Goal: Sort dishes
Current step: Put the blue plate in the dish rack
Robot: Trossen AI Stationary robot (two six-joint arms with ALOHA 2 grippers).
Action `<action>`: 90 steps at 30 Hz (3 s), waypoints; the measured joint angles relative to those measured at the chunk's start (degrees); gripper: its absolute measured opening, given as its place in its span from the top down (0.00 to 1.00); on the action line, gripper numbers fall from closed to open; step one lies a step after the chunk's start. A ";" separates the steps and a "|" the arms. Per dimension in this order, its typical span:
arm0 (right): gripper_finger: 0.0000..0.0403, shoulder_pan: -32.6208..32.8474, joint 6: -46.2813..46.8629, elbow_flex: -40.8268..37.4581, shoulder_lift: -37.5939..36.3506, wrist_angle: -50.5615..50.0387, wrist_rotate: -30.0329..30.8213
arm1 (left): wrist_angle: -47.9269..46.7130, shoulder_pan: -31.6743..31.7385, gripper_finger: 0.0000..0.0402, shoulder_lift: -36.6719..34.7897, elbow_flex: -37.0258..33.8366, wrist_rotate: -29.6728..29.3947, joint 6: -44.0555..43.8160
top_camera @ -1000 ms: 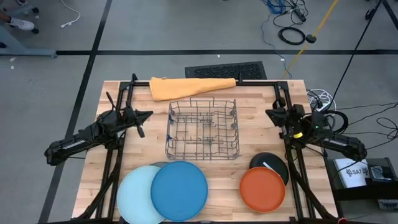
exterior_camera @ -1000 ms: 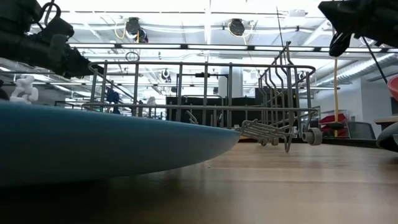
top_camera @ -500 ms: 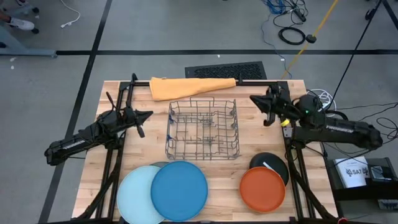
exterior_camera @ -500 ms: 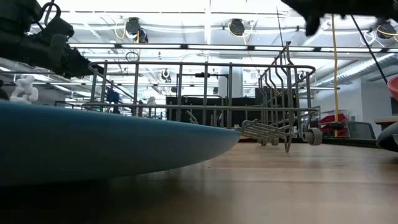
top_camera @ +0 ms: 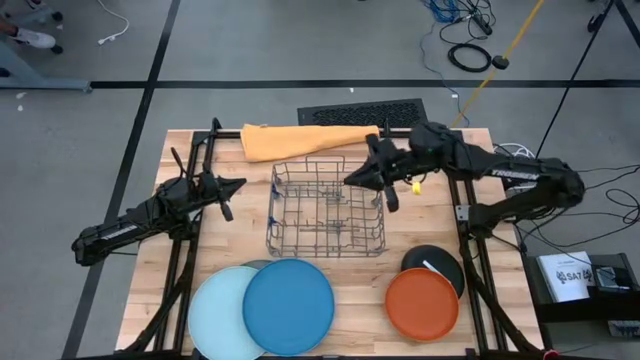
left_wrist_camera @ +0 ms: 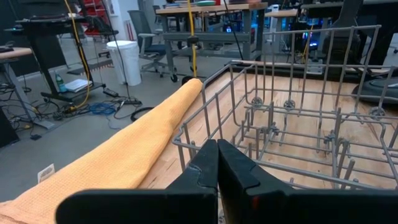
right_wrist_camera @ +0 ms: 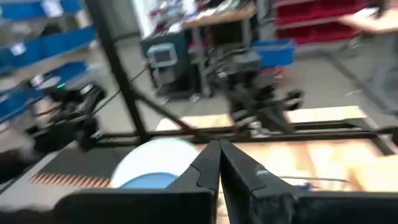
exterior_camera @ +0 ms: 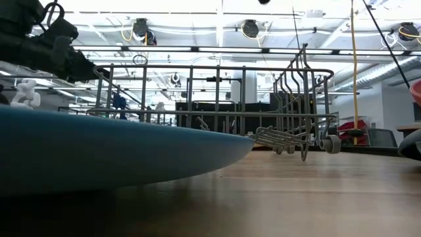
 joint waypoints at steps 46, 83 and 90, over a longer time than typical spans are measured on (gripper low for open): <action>0.81 30.03 23.09 21.27 38.46 -2.59 12.96 | 55.57 -2.99 1.00 0.00 0.03 41.92 -47.76; 0.46 43.29 87.04 21.24 50.67 -23.31 37.12 | 41.38 -2.99 1.00 0.00 0.03 42.14 -34.22; 0.46 43.10 88.95 21.24 50.67 -24.30 37.82 | 39.87 -2.99 1.00 0.00 0.03 42.12 -34.22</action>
